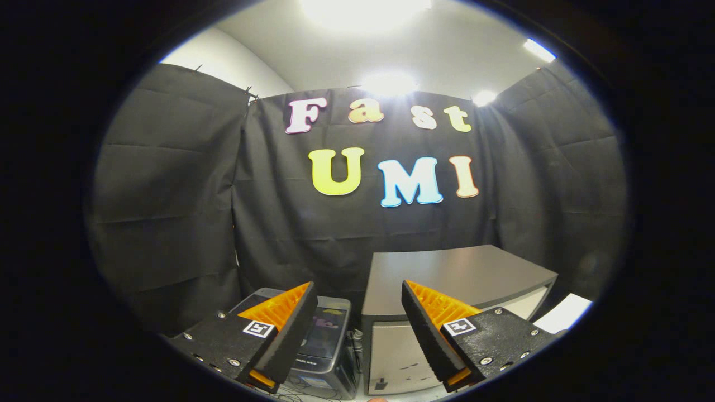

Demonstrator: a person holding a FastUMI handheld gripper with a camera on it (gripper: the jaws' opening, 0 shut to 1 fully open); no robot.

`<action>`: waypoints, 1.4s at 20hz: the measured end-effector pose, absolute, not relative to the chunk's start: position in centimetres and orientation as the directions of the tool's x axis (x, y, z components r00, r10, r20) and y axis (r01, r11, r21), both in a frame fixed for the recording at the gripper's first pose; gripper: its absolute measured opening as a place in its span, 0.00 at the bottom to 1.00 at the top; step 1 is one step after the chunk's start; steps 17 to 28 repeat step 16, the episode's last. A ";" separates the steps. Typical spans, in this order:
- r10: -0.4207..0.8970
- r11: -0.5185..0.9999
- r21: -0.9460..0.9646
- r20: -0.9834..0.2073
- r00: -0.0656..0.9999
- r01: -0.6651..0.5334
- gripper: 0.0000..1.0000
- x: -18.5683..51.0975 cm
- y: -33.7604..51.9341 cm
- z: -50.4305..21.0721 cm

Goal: Put the clothes into the washing machine and then close the washing machine lid.

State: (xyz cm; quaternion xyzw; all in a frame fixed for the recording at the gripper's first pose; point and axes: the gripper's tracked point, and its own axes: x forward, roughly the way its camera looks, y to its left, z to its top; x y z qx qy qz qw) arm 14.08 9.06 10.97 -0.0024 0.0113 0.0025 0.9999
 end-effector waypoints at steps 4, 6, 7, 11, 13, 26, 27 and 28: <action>-0.021 1.000 -0.006 -0.006 1.000 0.021 0.94 10.9 5.5 11.7; -0.026 1.000 -0.011 0.004 1.000 0.026 0.94 9.3 4.2 12.0; -0.027 1.000 -0.012 0.005 1.000 0.027 0.94 8.7 3.5 12.1; -0.028 1.000 -0.010 0.012 1.000 0.028 0.94 6.2 1.8 12.2; -0.031 0.999 -0.013 0.015 0.999 0.031 0.94 5.1 1.1 12.3; -0.033 0.999 -0.010 0.013 0.999 0.033 0.94 4.0 0.4 12.2; -0.033 0.999 -0.010 0.013 0.999 0.033 0.94 4.0 0.4 12.2; -0.033 0.999 -0.010 0.013 0.999 0.033 0.94 4.0 0.4 12.2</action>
